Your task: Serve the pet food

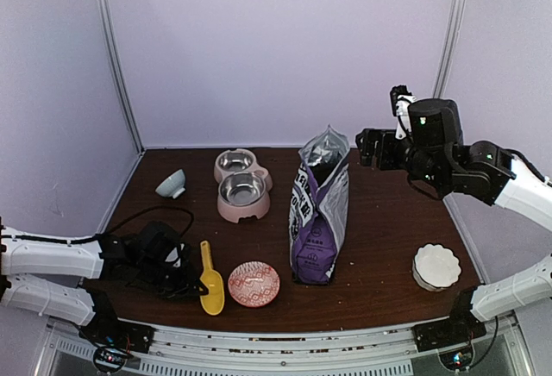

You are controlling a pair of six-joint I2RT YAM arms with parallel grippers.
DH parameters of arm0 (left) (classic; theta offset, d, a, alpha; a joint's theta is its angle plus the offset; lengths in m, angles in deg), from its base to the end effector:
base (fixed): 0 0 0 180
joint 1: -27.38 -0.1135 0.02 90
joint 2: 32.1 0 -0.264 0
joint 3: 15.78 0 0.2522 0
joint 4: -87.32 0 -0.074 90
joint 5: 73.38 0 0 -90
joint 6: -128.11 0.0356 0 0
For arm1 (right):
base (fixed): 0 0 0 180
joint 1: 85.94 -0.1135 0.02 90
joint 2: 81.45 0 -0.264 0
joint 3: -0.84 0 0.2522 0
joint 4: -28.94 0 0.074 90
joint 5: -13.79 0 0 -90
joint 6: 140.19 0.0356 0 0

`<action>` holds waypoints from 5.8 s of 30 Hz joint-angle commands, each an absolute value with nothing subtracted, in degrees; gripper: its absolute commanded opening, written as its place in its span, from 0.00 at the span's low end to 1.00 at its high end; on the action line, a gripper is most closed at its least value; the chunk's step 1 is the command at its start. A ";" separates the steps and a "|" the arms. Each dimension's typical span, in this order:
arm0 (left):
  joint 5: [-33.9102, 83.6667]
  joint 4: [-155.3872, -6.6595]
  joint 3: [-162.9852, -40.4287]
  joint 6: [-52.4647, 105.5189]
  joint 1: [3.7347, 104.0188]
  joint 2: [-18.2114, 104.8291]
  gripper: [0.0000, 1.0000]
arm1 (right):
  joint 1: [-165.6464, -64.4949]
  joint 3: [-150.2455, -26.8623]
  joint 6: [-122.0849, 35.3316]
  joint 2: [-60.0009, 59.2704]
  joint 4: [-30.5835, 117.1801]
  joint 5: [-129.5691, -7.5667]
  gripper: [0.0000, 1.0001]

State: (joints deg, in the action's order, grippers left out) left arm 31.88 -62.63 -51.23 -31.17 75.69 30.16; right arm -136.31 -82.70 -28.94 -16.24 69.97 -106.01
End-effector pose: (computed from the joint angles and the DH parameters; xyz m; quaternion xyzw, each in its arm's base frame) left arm 0.1137 -0.1417 0.1427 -0.1356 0.9410 -0.3077 0.0376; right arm 0.1702 0.1778 0.3920 -0.0643 0.8144 0.1397 0.5595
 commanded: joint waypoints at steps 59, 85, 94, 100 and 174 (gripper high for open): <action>4.42 -97.64 -82.88 -27.40 78.27 35.96 0.00 | -155.31 -104.15 -38.19 4.60 65.65 -96.20 0.95; 1.01 -103.88 -80.40 -33.35 78.44 35.93 0.00 | -157.27 -109.44 -33.28 17.47 54.74 -111.10 0.46; 0.73 -104.31 -79.81 -35.11 78.44 35.57 0.00 | -157.30 -109.41 -32.60 18.28 52.92 -112.82 0.26; 1.92 -106.34 -79.26 -35.43 78.46 36.21 0.00 | -157.25 -109.25 -31.75 18.22 52.54 -114.27 0.12; 70.14 -61.60 -88.86 10.76 59.78 26.89 0.51 | -140.35 -97.75 -39.51 -0.45 77.76 -48.80 0.00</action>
